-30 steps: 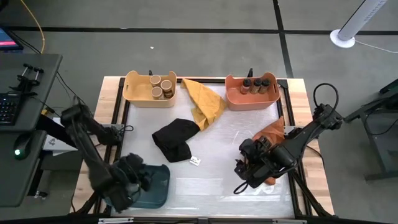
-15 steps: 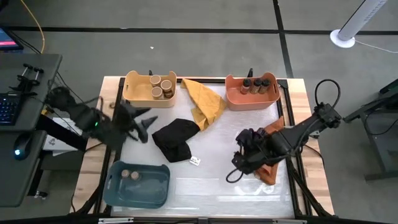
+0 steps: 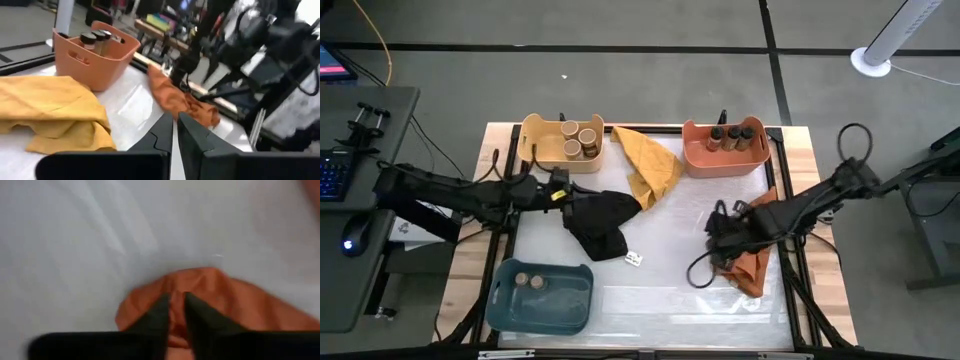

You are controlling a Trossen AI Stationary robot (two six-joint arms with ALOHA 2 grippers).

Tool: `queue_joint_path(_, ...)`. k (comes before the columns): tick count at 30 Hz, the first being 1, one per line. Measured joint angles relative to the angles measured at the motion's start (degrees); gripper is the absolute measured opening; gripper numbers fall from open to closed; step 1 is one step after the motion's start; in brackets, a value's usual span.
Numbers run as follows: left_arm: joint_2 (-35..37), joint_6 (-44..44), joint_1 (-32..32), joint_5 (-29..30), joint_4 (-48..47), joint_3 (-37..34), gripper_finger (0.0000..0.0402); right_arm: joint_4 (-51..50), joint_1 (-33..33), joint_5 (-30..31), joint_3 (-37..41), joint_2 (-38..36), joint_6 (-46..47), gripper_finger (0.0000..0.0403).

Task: Sort spices by type
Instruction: Return to Home Position

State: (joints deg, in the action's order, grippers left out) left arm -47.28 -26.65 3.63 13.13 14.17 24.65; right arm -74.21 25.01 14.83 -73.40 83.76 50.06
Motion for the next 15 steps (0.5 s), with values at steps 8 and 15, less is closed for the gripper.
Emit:
queue_joint_path(8,10.94,-5.03,1.82,12.87,15.01,-14.83,0.0002,34.68,0.02,-4.20,27.47,-24.32,6.04,0.0011)
queue_joint_path(15,16.30,-4.71,1.97,15.10,19.29,-22.19,0.0000,49.99,-4.77,-2.88,36.46,-31.27,1.93,0.0002)
